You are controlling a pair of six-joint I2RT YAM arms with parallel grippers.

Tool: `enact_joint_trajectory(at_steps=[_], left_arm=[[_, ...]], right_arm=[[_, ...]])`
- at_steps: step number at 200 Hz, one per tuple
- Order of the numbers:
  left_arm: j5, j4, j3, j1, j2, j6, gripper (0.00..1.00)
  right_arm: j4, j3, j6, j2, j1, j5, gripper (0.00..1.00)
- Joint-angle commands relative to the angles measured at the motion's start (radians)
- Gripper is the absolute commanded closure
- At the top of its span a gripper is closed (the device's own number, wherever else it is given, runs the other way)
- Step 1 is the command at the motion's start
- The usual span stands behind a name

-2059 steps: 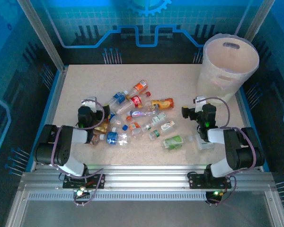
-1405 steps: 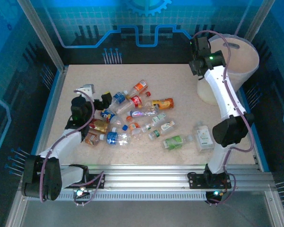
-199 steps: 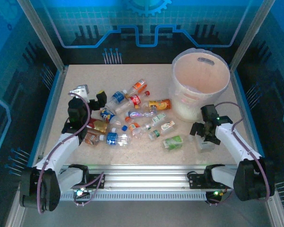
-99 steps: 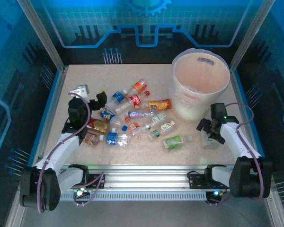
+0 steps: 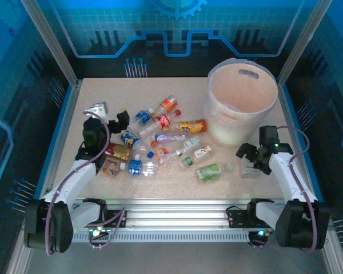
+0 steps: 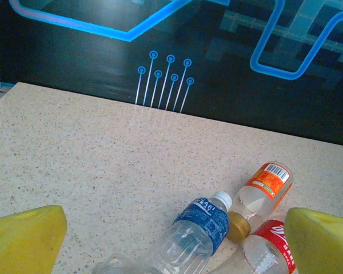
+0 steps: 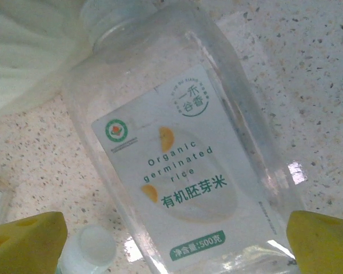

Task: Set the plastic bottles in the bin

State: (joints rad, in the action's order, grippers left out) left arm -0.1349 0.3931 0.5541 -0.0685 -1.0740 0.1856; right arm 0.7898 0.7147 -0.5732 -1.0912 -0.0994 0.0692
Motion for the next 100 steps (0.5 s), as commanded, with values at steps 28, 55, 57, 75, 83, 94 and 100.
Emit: enact_joint_trajectory(at_steps=[28,55,57,75,83,94,100], left_arm=[[-0.003,0.027,0.019,-0.005,-0.009,0.01,0.01],[-0.006,0.027,0.019,-0.005,-0.004,0.01,0.01],[-0.005,0.027,0.019,-0.006,-0.004,0.01,0.01],[-0.005,0.027,0.017,-0.005,-0.001,0.011,0.01],[-0.006,0.026,0.018,-0.005,0.0,0.009,0.01],[-0.007,0.024,0.017,-0.005,0.005,0.008,0.01],[-0.008,0.024,0.017,-0.005,0.008,0.007,0.01]], right_arm=[[0.053,0.091,0.18,-0.052,-0.016,0.026,0.0],[0.022,0.105,0.27,-0.062,-0.014,0.002,0.0],[0.019,0.105,0.275,-0.062,-0.015,-0.003,0.0],[-0.015,0.102,0.311,-0.071,-0.015,-0.017,0.0],[-0.024,0.1,0.316,-0.075,-0.016,-0.01,0.0],[-0.028,0.101,0.319,-0.087,-0.015,-0.001,0.0],[-0.029,0.1,0.316,-0.095,-0.015,0.008,0.0]])
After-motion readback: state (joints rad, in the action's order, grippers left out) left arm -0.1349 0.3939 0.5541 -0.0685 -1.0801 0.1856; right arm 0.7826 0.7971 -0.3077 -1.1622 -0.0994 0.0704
